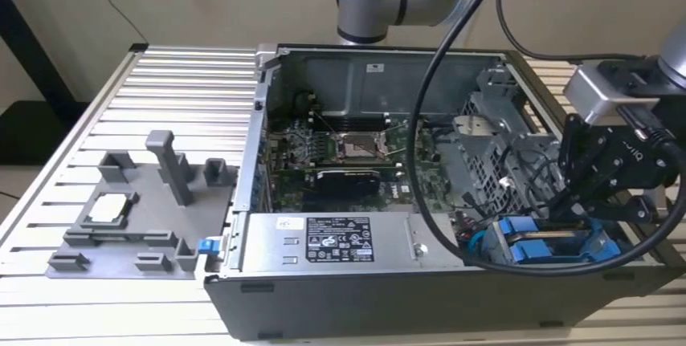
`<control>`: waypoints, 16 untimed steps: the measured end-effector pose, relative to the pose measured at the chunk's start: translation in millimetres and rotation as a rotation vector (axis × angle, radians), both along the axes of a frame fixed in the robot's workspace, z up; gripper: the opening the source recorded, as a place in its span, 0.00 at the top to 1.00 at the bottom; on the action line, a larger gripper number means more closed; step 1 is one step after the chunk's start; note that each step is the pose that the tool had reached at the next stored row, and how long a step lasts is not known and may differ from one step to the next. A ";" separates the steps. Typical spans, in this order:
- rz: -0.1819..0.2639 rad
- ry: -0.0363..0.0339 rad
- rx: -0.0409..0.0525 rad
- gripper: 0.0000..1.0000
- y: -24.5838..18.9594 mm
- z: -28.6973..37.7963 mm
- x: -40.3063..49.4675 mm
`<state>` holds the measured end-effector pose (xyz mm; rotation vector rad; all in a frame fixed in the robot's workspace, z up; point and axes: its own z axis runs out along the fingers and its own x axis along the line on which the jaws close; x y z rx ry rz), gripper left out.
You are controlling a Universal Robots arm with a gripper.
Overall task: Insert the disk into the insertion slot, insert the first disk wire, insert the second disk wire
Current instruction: 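Insert the second disk wire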
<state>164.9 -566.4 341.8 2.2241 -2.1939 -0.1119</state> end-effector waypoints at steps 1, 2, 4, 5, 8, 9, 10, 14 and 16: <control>-0.003 0.0000 -0.0002 0.84 -0.1 -0.4 0.1; -0.005 0.0000 -0.0001 0.84 -0.1 -1.0 0.1; -0.009 -0.0001 -0.0005 0.84 -0.2 -1.8 0.2; -0.011 -0.0001 -0.0006 0.84 -0.3 -2.3 0.3; -0.017 -0.0001 0.0002 0.84 -0.4 -4.2 0.3; -0.018 -0.0001 0.0007 0.84 -0.5 -4.6 0.3; -0.019 0.0000 0.0010 0.84 -0.5 -4.9 0.3; -0.021 -0.0001 0.0003 0.84 -0.6 -4.5 0.3; -0.021 0.0000 0.0012 0.84 -0.5 -5.5 0.3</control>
